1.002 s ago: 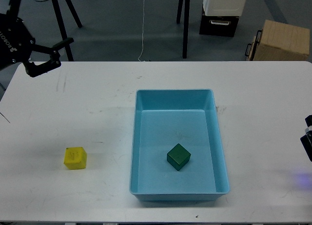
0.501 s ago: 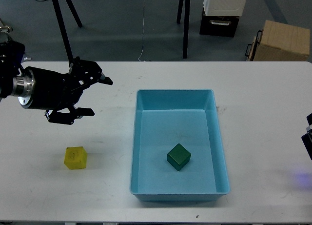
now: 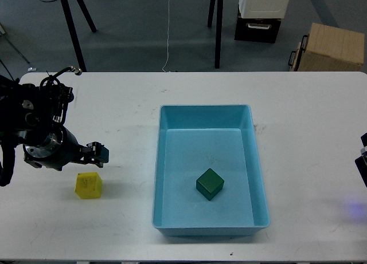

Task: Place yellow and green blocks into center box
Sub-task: 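Lower the left gripper onto the yellow cube and close it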

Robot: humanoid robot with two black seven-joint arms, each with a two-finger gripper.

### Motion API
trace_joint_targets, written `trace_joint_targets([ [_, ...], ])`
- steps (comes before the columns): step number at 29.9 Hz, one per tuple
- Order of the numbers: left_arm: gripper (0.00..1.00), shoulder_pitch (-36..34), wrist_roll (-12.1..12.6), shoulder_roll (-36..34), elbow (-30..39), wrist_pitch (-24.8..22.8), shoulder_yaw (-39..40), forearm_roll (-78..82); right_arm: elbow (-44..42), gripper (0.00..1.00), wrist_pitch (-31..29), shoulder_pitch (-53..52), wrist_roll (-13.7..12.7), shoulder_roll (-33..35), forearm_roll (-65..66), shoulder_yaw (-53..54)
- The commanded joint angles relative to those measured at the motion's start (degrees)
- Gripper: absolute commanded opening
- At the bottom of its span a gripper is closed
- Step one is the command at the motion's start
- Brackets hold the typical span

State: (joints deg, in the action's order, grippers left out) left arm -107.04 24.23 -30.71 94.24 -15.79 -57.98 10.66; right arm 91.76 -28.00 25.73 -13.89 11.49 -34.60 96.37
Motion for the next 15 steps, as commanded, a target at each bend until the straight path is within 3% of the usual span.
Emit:
trace_joint_targets([
  [1,1.00,3.5,-0.1,-2.5,-0.4,0.8,0.1,0.2,0.0,0.99,0.0,-0.2,0.0,-0.1,0.1,-0.3],
  [15,1.00,12.6,-0.1,-2.5,-5.1,1.1,3.8,2.3,0.0,0.99,0.0,-0.1,-0.4,0.5,0.2,-0.3],
])
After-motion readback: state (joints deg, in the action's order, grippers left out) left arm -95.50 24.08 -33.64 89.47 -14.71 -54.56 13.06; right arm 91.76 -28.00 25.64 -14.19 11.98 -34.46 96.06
